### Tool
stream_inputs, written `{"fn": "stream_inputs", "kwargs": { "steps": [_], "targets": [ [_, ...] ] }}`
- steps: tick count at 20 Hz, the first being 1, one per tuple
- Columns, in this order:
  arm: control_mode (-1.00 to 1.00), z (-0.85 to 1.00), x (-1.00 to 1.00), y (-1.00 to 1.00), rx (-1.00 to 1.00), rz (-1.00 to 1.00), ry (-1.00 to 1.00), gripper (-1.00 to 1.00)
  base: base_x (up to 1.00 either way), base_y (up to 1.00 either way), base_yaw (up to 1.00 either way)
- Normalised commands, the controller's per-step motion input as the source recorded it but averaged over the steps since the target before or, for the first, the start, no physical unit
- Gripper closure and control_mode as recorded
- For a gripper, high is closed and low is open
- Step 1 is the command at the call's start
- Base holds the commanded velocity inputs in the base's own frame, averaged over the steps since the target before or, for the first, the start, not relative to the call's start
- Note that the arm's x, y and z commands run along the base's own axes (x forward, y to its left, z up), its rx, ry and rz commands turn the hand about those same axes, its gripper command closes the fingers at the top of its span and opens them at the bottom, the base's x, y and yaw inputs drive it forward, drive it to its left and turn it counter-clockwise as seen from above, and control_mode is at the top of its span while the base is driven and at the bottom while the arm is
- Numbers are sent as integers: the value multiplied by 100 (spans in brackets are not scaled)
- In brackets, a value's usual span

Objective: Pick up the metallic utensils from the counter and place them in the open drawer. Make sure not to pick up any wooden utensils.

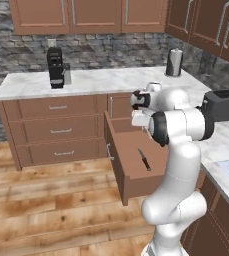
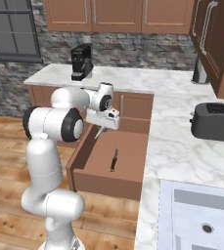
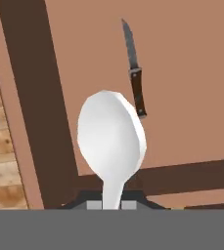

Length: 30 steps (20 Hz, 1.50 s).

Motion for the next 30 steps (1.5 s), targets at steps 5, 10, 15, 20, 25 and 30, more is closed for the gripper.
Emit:
{"fn": "stream_inputs", "kwargs": {
  "steps": [5,10,15,20,25,30],
  "targets": [
    [-100,-43,5,-4,0,3,-35,100,0,0,0],
    [-100,-20,0,-46,0,6,-20,100,0,0,0],
    [-100,-16,14,-33,0,5,-3,100,0,0,0],
    [-100,-12,30,-6,0,0,4,100,0,0,0],
    [-100,-24,13,3,0,0,12,100,0,0,0],
    [-100,-39,3,9,0,0,9,100,0,0,0]
  ]
}}
